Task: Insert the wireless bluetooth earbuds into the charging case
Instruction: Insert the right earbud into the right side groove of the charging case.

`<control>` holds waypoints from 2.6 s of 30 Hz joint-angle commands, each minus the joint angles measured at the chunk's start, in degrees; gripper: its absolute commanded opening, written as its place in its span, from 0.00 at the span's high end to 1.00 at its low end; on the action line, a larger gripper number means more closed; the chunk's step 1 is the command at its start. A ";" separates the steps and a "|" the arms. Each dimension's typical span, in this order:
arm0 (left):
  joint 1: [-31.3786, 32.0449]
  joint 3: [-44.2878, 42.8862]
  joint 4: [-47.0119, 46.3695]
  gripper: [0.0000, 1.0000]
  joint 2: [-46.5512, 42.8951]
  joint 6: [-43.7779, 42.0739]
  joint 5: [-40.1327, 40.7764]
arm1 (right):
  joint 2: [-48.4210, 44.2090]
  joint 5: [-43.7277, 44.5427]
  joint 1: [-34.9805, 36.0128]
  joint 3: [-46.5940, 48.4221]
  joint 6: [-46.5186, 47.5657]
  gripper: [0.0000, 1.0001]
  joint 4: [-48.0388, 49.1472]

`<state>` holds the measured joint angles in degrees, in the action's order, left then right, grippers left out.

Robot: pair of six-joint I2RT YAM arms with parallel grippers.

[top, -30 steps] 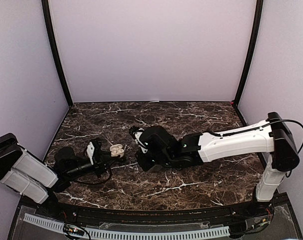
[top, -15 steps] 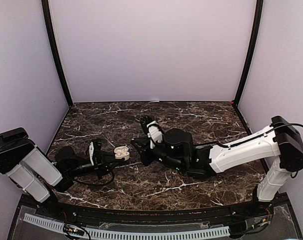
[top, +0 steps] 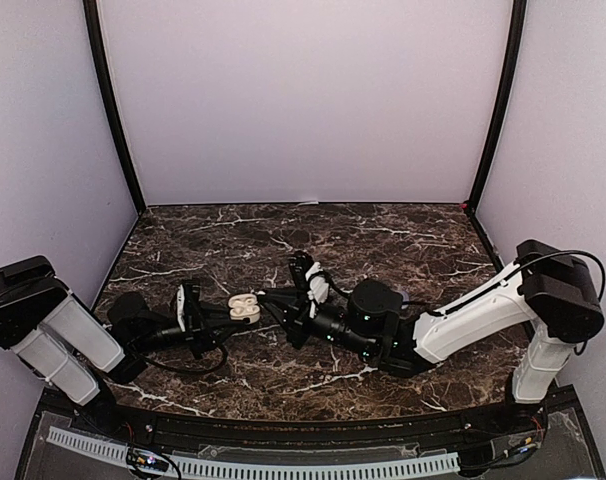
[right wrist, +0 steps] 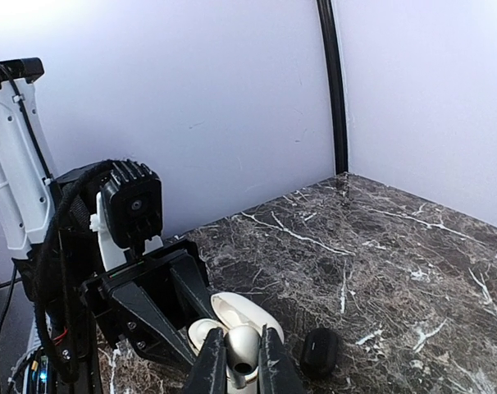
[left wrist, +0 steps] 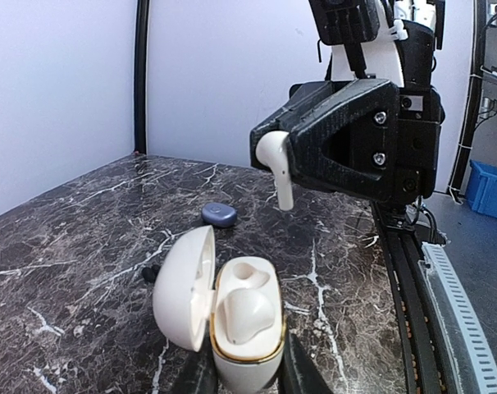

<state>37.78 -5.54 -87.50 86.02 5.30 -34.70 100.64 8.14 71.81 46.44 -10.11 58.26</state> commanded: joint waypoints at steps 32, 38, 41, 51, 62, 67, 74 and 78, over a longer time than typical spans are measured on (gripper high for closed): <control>0.63 -0.53 -7.39 0.93 -0.94 2.08 -8.66 | 3.49 -6.72 0.60 0.77 3.87 1.00 6.92; 0.63 -0.26 -7.35 0.93 -1.29 1.83 -7.86 | 3.06 -5.90 0.61 -0.37 3.64 0.95 7.16; 0.64 -0.26 -7.34 0.93 -1.38 1.82 -7.77 | 2.73 -5.44 0.61 -1.32 3.35 0.93 7.97; 0.63 -0.28 -6.83 0.93 -1.54 1.56 -7.50 | 1.72 -5.37 0.61 -2.15 3.17 0.86 7.66; 0.64 -0.35 -5.50 0.93 -1.91 0.85 -7.05 | -0.20 -6.24 0.57 -3.59 3.25 0.77 7.21; 0.63 -0.36 -5.31 0.93 -1.91 0.77 -6.95 | -1.26 -7.30 0.61 -3.73 3.42 0.76 5.62; 0.65 -0.45 -5.22 0.93 -1.82 0.78 -7.19 | -3.42 -8.88 0.60 -4.26 4.08 0.77 0.96; 0.63 -0.48 -5.33 0.93 -1.74 0.83 -7.45 | -5.04 -4.52 0.61 -4.55 3.81 0.83 -0.46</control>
<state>38.15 -5.54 -91.64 85.36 6.68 -41.54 98.17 0.16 71.96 42.61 -6.22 58.85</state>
